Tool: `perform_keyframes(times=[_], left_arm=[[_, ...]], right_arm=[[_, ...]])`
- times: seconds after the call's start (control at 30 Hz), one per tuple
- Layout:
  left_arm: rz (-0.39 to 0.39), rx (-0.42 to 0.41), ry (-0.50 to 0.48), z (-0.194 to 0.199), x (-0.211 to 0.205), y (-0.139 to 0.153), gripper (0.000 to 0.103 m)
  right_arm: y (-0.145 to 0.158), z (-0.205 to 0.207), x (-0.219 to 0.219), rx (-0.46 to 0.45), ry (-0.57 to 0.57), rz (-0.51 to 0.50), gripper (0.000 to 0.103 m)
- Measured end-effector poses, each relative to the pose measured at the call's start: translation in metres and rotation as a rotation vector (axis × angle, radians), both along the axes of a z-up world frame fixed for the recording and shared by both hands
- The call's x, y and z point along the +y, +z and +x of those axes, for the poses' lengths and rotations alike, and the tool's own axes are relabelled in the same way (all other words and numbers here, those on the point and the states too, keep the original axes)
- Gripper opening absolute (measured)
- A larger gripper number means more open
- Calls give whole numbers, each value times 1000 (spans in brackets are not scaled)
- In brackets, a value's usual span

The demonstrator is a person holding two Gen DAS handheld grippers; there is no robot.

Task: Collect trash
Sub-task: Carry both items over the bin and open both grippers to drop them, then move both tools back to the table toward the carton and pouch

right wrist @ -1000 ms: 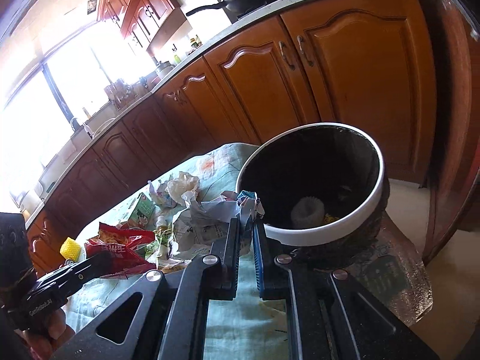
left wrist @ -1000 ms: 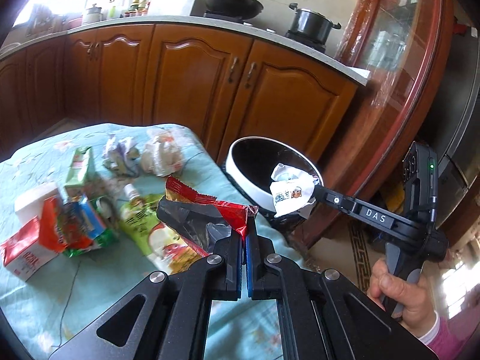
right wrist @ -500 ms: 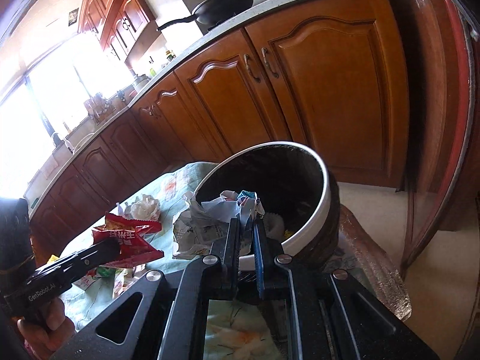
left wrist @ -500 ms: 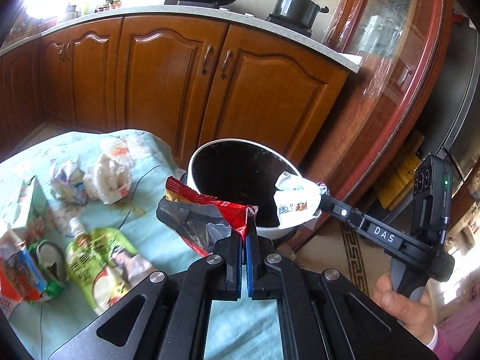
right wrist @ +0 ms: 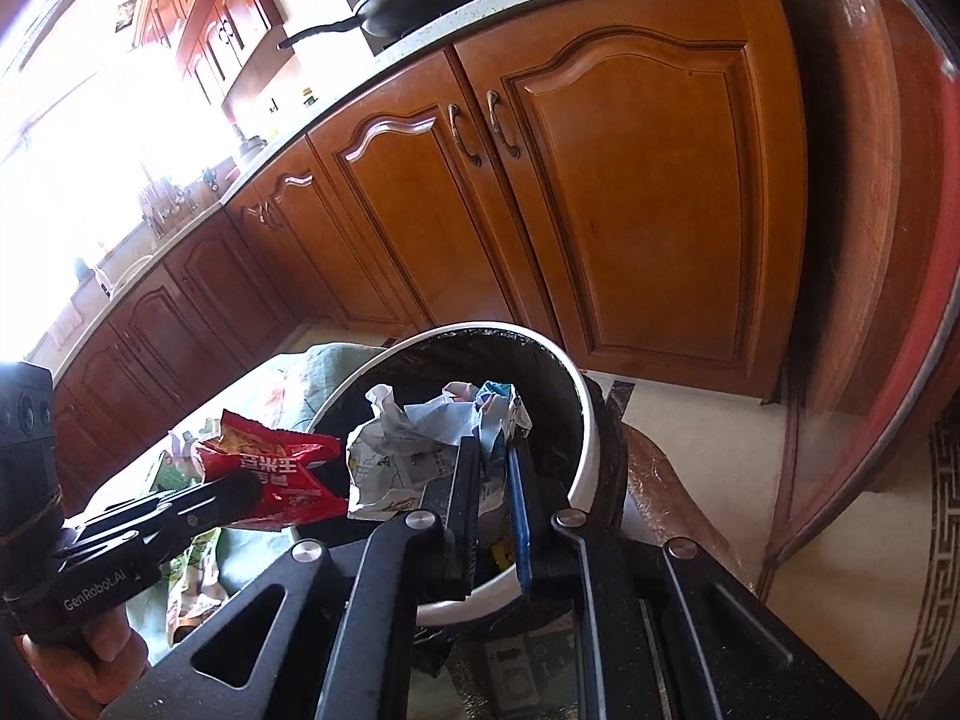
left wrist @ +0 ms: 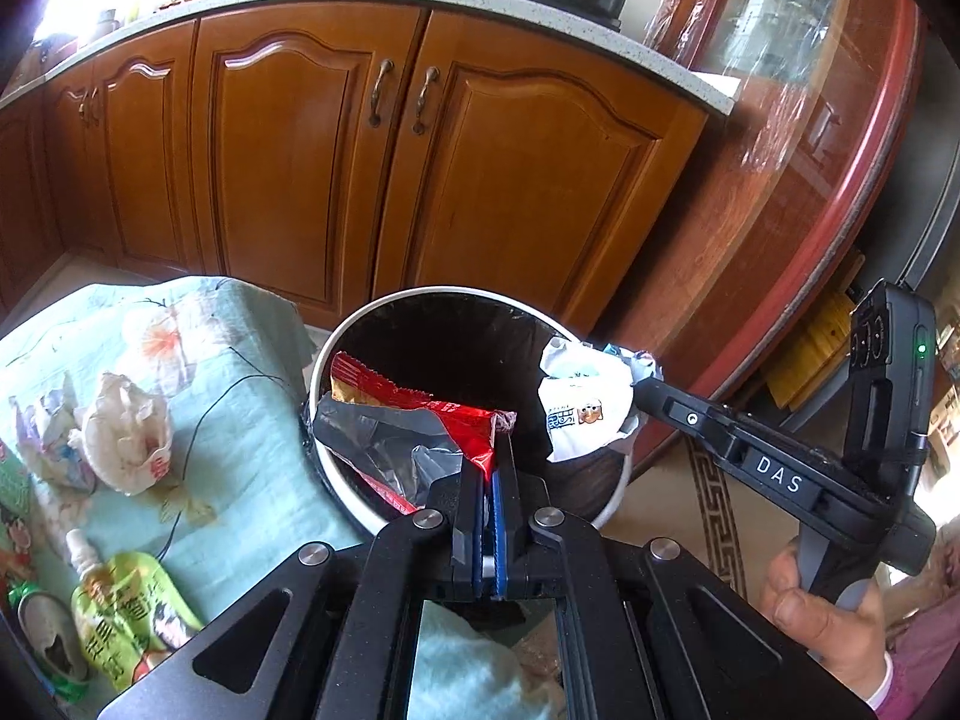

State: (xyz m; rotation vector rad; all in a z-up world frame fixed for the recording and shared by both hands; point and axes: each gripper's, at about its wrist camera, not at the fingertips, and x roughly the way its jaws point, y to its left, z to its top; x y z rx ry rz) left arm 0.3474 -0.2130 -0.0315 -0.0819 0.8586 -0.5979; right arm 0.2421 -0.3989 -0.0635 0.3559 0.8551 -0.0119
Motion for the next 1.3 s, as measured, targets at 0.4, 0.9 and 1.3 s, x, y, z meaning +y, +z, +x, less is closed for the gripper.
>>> perform_keyframes(times=[0.4,0.9,1.3], left_arm=[[40,50,11,32,-24,-22,37],[8,33,88,-12,17,-18,51],[-31,23,215,-77,83,-8,66]], right_arm=[[-17,20,-2,52,22,-13,29],[-6,-5,1,3,2,61,77],[-8,-36,41,9,32,164,95]])
